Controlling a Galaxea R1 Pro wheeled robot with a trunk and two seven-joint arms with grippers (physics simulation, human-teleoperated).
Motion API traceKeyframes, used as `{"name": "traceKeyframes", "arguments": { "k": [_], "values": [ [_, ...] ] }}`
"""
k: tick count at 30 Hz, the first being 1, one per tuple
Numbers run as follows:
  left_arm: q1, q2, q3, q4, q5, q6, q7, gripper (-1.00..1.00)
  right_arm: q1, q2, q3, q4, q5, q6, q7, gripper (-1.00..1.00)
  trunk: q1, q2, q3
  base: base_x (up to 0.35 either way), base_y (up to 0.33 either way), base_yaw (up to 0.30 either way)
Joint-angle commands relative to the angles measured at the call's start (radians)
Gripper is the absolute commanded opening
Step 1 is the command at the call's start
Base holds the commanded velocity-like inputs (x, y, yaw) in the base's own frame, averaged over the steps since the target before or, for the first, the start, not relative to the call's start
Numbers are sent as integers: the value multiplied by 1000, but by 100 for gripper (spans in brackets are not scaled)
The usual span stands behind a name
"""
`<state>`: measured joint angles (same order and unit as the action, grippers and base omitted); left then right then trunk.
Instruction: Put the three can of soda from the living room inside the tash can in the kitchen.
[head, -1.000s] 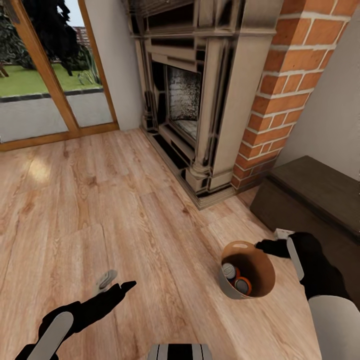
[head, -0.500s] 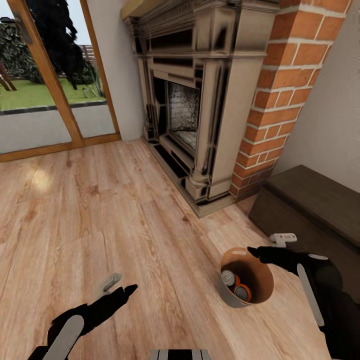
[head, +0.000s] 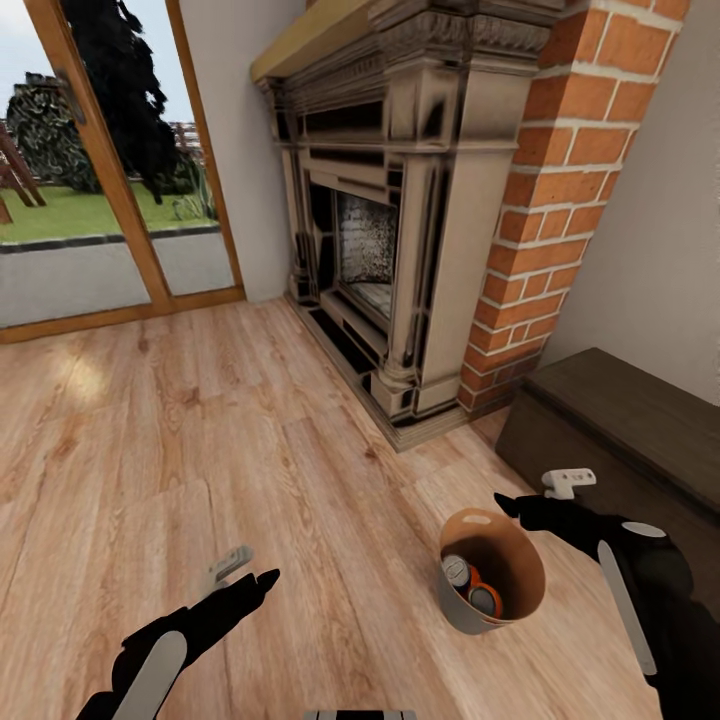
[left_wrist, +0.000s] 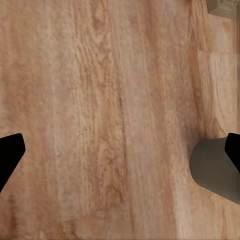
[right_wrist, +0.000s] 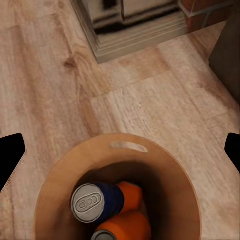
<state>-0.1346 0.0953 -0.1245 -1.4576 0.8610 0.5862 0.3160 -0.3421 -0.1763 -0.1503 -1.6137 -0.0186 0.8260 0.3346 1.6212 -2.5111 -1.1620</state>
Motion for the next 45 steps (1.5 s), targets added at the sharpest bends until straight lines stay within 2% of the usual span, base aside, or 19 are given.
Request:
{"name": "traceKeyframes", "arguments": {
  "k": [1, 7, 28, 37, 40, 45],
  "values": [
    [0, 0, 1, 0, 0, 0, 0, 100, 0, 1, 0, 0, 0, -1, 0, 100, 0, 0, 4, 0, 0, 0],
    [0, -1, 3, 46, 5, 1, 0, 100, 0, 4, 5, 0, 3, -3, -3, 100, -3, 2, 27, 0, 0, 0],
    [-8, -4, 2, 95, 5, -1, 0, 100, -1, 4, 3, 1, 6, -4, -1, 100, -13, 7, 108, 0, 0, 0],
    [-12, -14, 2, 117, 4, -2, -1, 100, 0, 4, 3, 1, 6, -3, -2, 100, -16, 8, 139, 0, 0, 0],
    [-12, -18, 2, 121, 6, -2, -10, 100, 8, 7, 4, 131, 9, -2, -6, 100, -16, 8, 139, 0, 0, 0],
    [-13, -20, 2, 123, 3, -16, -13, 100, 14, 5, 2, 172, 10, -2, -9, 100, -16, 8, 139, 0, 0, 0]
  ]
}}
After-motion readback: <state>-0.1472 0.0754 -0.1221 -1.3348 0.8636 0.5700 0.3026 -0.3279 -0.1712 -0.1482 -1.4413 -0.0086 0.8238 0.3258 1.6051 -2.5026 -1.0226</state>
